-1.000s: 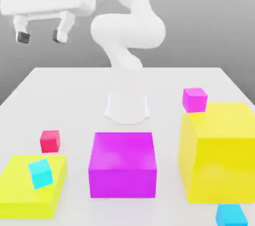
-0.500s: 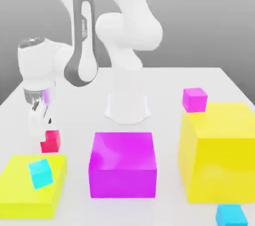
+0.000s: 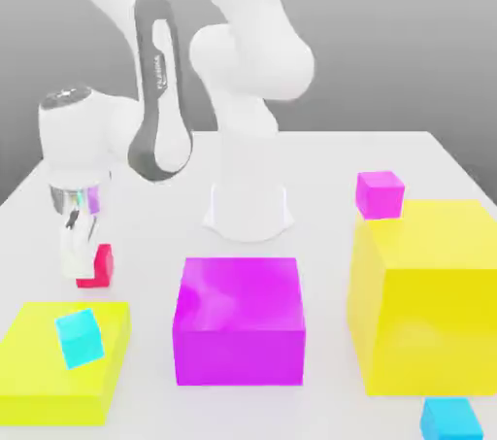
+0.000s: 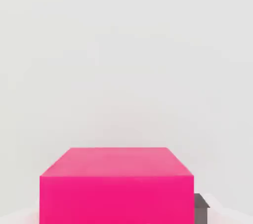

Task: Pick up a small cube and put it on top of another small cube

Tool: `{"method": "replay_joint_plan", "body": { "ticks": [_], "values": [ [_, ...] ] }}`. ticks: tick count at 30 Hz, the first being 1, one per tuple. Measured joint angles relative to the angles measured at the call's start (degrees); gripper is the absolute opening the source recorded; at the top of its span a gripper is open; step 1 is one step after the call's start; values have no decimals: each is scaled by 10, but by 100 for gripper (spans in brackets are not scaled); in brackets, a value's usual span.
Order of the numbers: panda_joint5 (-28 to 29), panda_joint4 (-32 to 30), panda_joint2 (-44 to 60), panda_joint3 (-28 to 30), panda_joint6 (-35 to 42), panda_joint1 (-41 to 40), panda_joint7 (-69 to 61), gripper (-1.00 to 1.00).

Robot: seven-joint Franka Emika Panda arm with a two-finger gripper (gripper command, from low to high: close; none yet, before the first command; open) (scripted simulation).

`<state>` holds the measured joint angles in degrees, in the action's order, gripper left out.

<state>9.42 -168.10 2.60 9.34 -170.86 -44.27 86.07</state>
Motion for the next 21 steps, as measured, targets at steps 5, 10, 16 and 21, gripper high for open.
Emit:
{"method": "replay_joint_plan", "body": {
  "ticks": [5, 10, 16, 21],
  "values": [
    [-61, 22, -64, -6, 86, 46, -54, -100],
    [-75, 121, -63, -38, 185, 113, -88, -100],
    [-93, 234, -48, -70, 283, 190, -129, -100],
    [-100, 233, 22, -69, 212, 192, -137, 100]
  ]
}}
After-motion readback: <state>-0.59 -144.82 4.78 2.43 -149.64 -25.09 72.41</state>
